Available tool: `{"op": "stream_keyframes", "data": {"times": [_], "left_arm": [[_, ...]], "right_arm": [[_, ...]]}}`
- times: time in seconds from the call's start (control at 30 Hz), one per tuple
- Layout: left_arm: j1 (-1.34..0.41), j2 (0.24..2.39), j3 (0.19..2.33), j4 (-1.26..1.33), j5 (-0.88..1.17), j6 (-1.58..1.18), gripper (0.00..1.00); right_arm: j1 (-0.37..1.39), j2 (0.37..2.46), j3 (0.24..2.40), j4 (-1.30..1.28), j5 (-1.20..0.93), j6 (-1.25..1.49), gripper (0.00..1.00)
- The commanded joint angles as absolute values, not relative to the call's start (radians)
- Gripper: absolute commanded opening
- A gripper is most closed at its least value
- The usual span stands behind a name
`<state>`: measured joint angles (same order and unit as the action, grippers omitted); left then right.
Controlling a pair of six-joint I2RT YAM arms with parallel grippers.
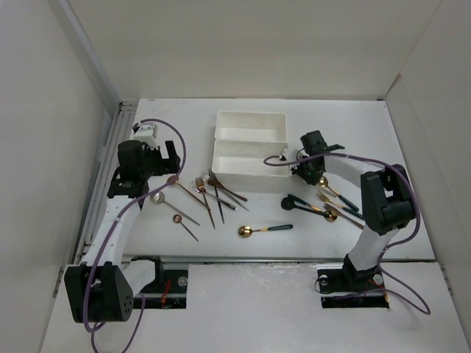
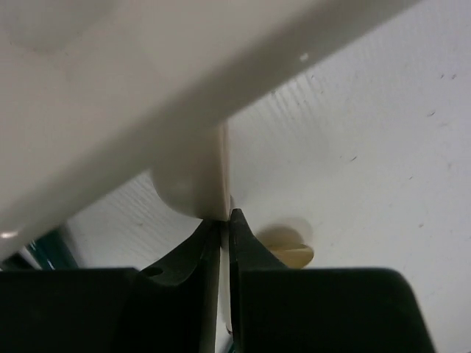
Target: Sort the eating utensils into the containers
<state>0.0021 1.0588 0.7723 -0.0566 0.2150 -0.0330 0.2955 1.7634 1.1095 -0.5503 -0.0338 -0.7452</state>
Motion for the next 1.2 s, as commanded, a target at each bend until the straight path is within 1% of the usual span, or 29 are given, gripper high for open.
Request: {"op": "stream_keyframes", "data": {"times": [0.0, 0.07, 0.13, 0.17, 0.27, 0.33, 0.4, 0.43, 0.5, 0.57, 0.6, 0.63, 0.7, 0.77, 0.8, 0.83, 0.9, 0.93, 1.0, 1.17], "left_arm": [[0.012, 1.029, 0.756, -0.055, 0.183, -0.086, 1.00], [0.012, 1.029, 0.747, -0.055, 0.147, -0.086, 1.00], [0.012, 1.029, 0.747, -0.055, 0.147, -0.086, 1.00], [0.012, 1.029, 0.747, -0.075, 0.147, -0.095, 1.00], [0.012, 1.029, 0.768, -0.112, 0.156, -0.121, 0.93], [0.012, 1.029, 0.779, -0.135, 0.131, -0.168, 0.92], [0.012, 1.038, 0.804, -0.185, 0.080, -0.282, 0.86], [0.023, 1.039, 0.817, -0.201, 0.071, -0.316, 0.85], [0.032, 1.049, 0.828, -0.234, 0.071, -0.379, 0.81], [0.032, 1.058, 0.837, -0.253, 0.032, -0.405, 0.78], [0.032, 1.069, 0.838, -0.253, 0.017, -0.417, 0.78], [0.032, 1.081, 0.838, -0.265, -0.013, -0.429, 0.76], [0.043, 1.092, 0.838, -0.276, -0.028, -0.469, 0.71], [0.043, 1.101, 0.838, -0.276, -0.037, -0.483, 0.70], [0.043, 1.112, 0.838, -0.276, -0.026, -0.483, 0.68], [0.043, 1.112, 0.838, -0.285, -0.026, -0.483, 0.67], [0.043, 1.134, 0.838, -0.295, -0.026, -0.483, 0.62], [0.043, 1.144, 0.838, -0.317, -0.037, -0.483, 0.58], [0.043, 1.144, 0.838, -0.342, -0.037, -0.495, 0.54], [0.043, 1.164, 0.773, -0.400, -0.022, -0.514, 0.54]], "right_arm": [[0.310, 1.784, 1.149, -0.537, -0.058, -0.749, 0.08], [0.310, 1.775, 1.137, -0.509, -0.058, -0.749, 0.02], [0.310, 1.744, 1.128, -0.453, -0.034, -0.714, 0.02], [0.299, 1.732, 1.127, -0.433, -0.025, -0.713, 0.00], [0.261, 1.671, 1.137, -0.400, -0.014, -0.646, 0.00], [0.220, 1.629, 1.146, -0.379, -0.028, -0.617, 0.00], [0.196, 1.551, 1.146, -0.318, -0.064, -0.569, 0.00], [0.186, 1.524, 1.146, -0.290, -0.098, -0.549, 0.00], [0.172, 1.453, 1.137, -0.186, -0.109, -0.481, 0.00], [0.172, 1.439, 1.166, -0.115, -0.136, -0.433, 0.00], [0.189, 1.439, 1.187, -0.047, -0.137, -0.405, 0.00], [0.205, 1.457, 1.210, -0.011, -0.137, -0.355, 0.00], [0.274, 1.506, 1.299, 0.064, -0.137, -0.342, 0.00], [0.330, 1.621, 1.371, 0.092, -0.114, -0.342, 0.00], [0.378, 1.665, 1.456, 0.092, -0.094, -0.360, 0.00], [0.399, 1.760, 1.498, 0.092, -0.078, -0.385, 0.00], [0.442, 1.846, 1.595, 0.092, -0.055, -0.413, 0.00], [0.466, 1.918, 1.620, 0.092, -0.028, -0.437, 0.00], [0.477, 1.963, 1.649, 0.092, -0.017, -0.465, 0.00], [0.508, 2.020, 1.658, 0.092, -0.008, -0.511, 0.00]]}}
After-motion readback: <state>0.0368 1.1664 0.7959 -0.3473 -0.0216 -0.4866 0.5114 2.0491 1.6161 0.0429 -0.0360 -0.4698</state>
